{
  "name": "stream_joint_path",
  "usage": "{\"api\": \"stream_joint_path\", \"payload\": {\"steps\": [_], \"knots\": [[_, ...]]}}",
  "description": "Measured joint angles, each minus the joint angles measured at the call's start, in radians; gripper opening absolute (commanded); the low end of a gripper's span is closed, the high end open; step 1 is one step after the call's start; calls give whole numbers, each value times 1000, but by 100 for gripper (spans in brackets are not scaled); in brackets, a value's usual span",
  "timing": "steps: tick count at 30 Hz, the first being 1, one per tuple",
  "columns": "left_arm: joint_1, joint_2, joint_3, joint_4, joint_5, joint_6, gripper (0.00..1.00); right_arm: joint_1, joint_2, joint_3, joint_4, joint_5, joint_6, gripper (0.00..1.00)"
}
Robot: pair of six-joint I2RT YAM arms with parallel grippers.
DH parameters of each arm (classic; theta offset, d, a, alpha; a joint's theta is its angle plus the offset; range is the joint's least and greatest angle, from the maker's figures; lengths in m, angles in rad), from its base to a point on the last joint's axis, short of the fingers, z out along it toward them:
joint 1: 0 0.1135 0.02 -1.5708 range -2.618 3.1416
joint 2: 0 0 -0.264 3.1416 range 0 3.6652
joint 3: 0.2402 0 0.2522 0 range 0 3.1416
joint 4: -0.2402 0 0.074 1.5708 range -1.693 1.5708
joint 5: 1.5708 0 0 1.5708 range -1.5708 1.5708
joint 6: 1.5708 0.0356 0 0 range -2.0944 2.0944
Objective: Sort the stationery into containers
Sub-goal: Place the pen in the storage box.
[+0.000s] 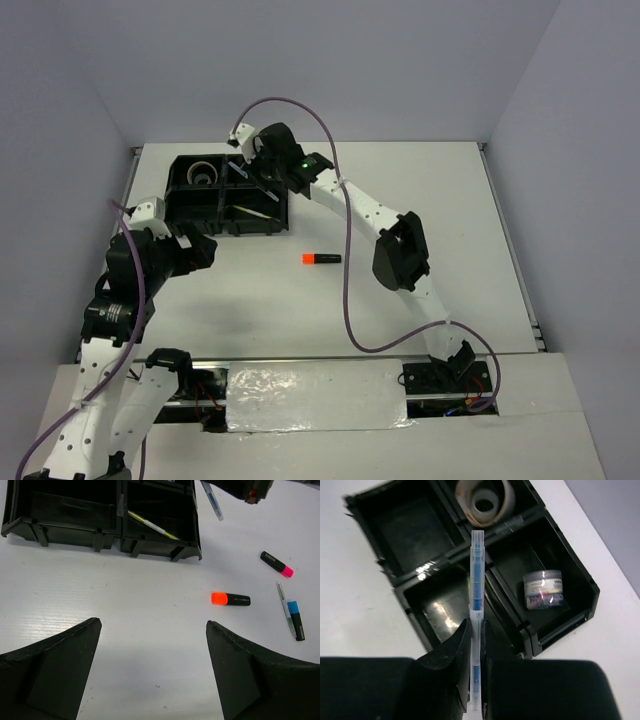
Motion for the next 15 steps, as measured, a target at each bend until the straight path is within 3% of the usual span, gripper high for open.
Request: {"api": "stream_joint_path", "payload": {"steps": [8,11,12,14,15], "knots": [[3,11,0,0,8,0,99,-6,45,-28,-7,6,-8,2],[3,13,0,0,12,0,99,-2,46,-27,0,-6,-8,24],[3,13,0,1,14,1,99,-1,48,-27,1,-8,-8,38],[3,14,0,1,18,1,99,0,50,-28,1,-8,-5,57],[3,14,0,1,19,1,99,1,50,-30,3,-8,-2,61]]}}
